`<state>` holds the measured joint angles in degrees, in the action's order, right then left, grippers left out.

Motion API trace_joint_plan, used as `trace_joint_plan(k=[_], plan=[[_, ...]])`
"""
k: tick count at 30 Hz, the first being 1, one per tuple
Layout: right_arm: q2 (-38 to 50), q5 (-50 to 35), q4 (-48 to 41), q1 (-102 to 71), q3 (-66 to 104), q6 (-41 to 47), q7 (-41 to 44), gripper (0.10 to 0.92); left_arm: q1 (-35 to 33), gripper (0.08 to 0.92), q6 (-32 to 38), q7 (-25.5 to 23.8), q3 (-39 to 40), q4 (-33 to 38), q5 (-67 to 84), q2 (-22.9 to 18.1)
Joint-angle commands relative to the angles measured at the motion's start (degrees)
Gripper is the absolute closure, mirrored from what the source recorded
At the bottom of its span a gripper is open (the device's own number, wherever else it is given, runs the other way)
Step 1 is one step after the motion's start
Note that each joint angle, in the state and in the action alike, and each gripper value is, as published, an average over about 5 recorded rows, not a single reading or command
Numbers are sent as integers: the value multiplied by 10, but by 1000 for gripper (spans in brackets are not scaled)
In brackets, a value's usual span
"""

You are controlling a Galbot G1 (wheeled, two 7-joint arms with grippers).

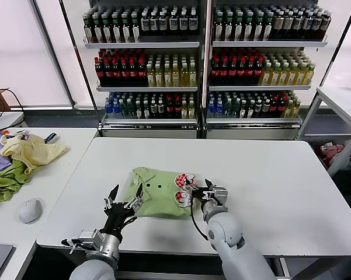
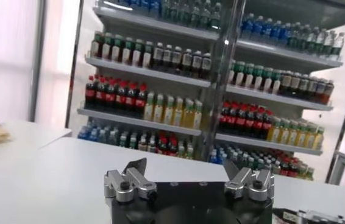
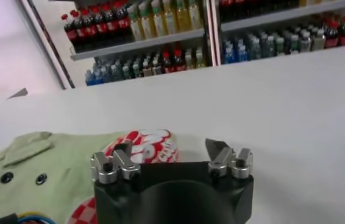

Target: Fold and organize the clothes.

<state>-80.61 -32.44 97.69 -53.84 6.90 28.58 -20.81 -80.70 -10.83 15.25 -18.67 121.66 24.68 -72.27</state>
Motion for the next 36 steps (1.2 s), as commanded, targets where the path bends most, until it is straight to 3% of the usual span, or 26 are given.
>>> trace_joint_plan(k=[1, 11, 20, 27, 31, 36], plan=[[-40, -102, -60, 40, -19, 6, -52, 281, -28, 177, 11, 3, -26, 12, -9, 6], [-30, -119, -53, 35, -18, 17, -52, 583, -38, 177, 11, 6, -24, 20, -8, 2], [37, 36, -67, 58, 1, 13, 27, 817, -55, 177, 14, 7, -25, 33, -11, -2], [168, 149, -100, 98, 45, -3, 153, 851, -65, 177, 15, 6, -18, 41, -22, -9], [229, 196, -140, 110, 68, -63, 218, 851, -67, 177, 15, 4, -10, 41, -35, -15], [249, 198, -100, 55, 111, -141, 208, 843, -67, 177, 14, 3, 0, 42, -47, -20]])
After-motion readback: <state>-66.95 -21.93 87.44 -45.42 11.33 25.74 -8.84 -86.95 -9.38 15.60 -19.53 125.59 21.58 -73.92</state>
